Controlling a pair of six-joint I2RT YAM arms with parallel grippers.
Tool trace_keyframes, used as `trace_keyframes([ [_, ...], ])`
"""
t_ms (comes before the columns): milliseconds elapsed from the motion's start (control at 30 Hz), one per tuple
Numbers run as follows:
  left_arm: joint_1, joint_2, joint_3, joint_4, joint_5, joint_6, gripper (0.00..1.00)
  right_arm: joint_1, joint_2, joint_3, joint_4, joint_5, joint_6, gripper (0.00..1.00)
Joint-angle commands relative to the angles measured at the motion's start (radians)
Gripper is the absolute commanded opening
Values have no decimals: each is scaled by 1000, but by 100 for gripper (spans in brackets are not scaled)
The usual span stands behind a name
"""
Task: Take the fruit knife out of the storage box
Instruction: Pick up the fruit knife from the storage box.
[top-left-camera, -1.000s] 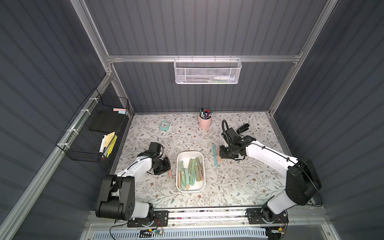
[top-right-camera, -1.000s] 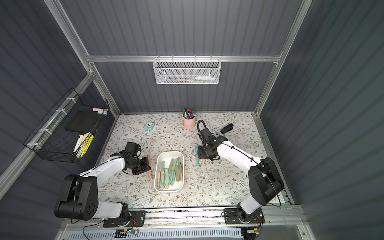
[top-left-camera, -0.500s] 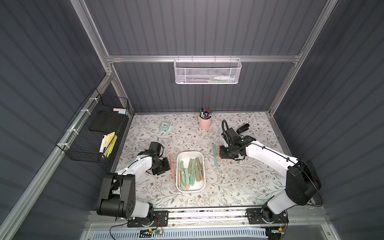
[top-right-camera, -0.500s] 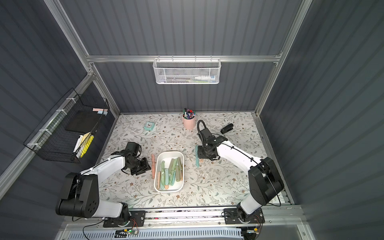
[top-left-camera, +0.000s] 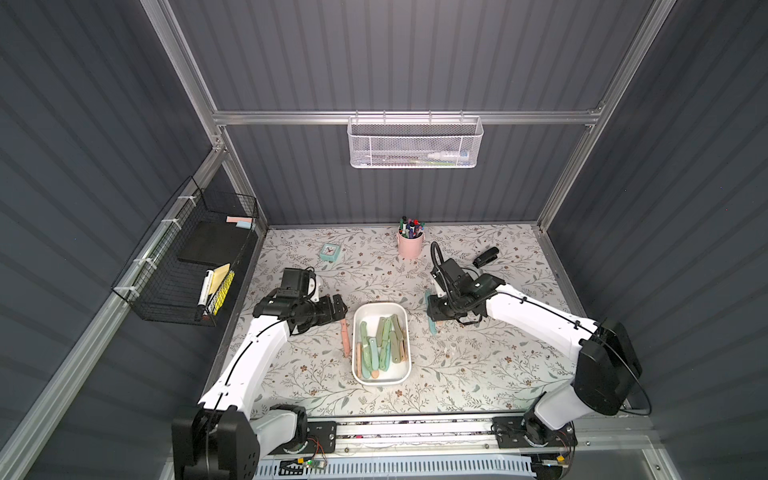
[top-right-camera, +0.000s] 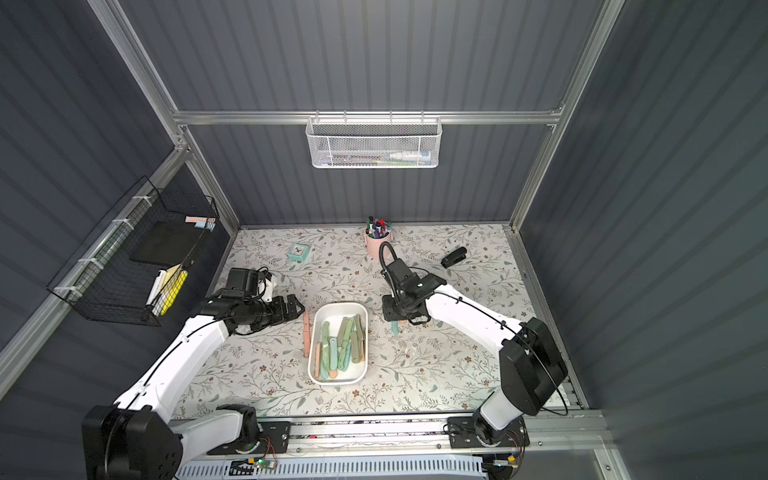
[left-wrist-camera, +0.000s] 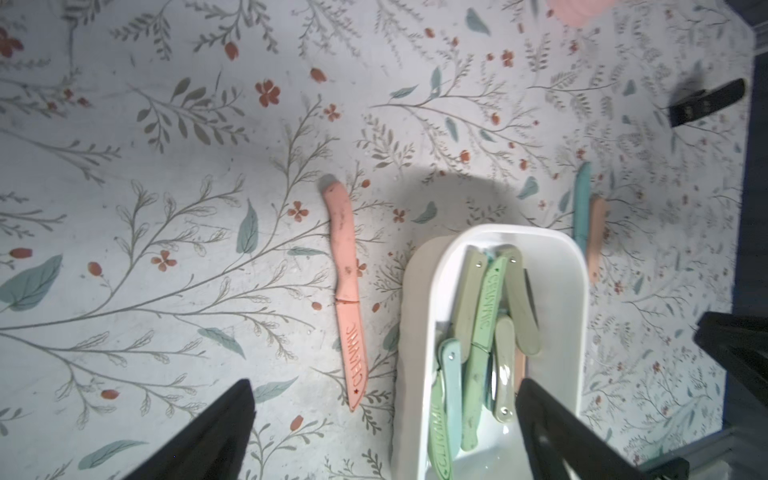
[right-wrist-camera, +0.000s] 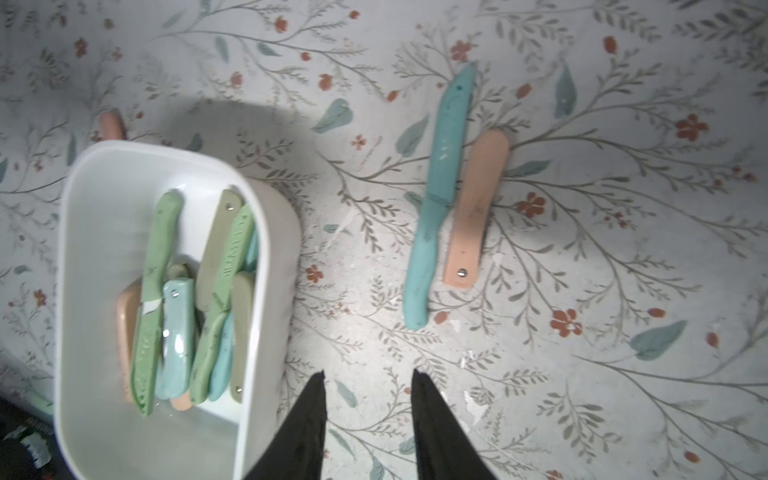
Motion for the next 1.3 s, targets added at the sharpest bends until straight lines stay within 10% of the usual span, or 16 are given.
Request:
trace_keyframes([
  [0, -6, -54, 3, -77, 81, 104, 99, 85, 34, 79, -32, 21, -9, 38],
  [367, -253, -134, -33, -106, -170, 84, 99, 246, 293, 333, -145, 27, 75, 41],
  [1267, -258, -195, -51, -76, -178, 64, 99, 252, 573, 442, -133, -129, 193, 39],
])
